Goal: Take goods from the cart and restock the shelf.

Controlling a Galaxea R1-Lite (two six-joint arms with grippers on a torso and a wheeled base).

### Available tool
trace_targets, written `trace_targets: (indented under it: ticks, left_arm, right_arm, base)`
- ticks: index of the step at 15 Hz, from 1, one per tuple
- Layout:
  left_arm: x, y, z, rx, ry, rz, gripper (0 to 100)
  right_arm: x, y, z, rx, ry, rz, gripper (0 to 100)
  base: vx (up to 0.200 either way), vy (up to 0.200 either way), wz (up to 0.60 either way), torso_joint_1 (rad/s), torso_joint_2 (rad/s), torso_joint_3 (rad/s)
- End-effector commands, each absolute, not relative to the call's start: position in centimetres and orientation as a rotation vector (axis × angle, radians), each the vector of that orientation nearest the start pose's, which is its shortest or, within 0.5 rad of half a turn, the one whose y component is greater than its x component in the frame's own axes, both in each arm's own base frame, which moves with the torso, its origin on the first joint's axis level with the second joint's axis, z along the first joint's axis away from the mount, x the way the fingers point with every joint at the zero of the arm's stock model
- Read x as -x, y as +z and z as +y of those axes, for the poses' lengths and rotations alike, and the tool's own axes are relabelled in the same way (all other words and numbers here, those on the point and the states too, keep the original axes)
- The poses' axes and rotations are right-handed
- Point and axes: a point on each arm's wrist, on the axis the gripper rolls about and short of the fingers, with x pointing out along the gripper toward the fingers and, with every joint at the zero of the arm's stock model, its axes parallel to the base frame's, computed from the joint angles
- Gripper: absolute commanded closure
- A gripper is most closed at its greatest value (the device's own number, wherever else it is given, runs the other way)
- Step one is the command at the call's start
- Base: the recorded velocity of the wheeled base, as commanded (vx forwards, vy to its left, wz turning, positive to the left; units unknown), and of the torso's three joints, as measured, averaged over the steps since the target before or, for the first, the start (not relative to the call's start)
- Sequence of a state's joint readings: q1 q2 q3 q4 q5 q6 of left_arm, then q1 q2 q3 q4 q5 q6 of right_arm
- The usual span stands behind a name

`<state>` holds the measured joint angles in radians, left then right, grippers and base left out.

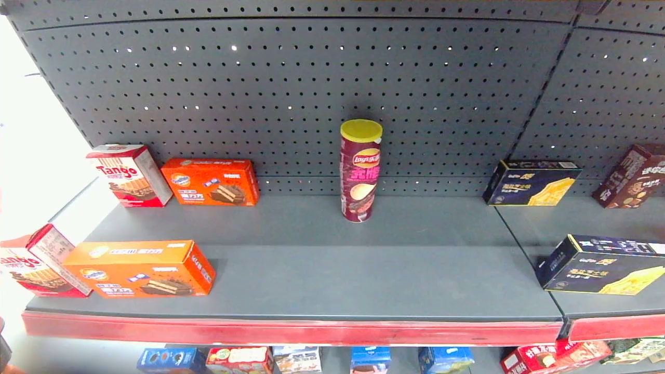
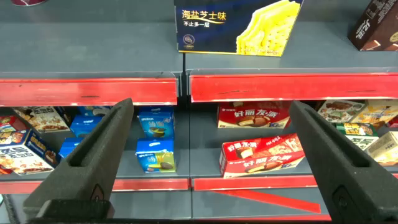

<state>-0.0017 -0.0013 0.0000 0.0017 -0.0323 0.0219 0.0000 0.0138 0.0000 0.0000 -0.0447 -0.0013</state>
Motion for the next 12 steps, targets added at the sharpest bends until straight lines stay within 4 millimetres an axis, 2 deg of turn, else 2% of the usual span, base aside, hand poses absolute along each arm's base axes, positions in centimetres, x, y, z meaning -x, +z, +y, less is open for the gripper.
trace_targets:
  ticks: [1,5,12]
  left_arm:
    - [2.28,7.53,-0.07,-0.021,-0.035,0.001,0]
    - [2.28,7.53,-0.07,-0.021,-0.035,0.001,0]
    - [2.28,7.53,-0.07,-0.021,-0.035,0.001,0]
  right_arm:
    - [2.17,7.58,-0.10,0.002,-0.046,0.015,0]
    - [2.17,7.58,-0.10,0.003,-0.046,0.015,0]
    - [2.17,7.58,-0.10,0.002,-0.046,0.015,0]
  base:
    - [0.000,0.000,0.00,0.000,0.00,0.000]
    - [0.000,0.000,0.00,0.000,0.00,0.000]
    - [0.000,0.000,0.60,0.008,0.00,0.001]
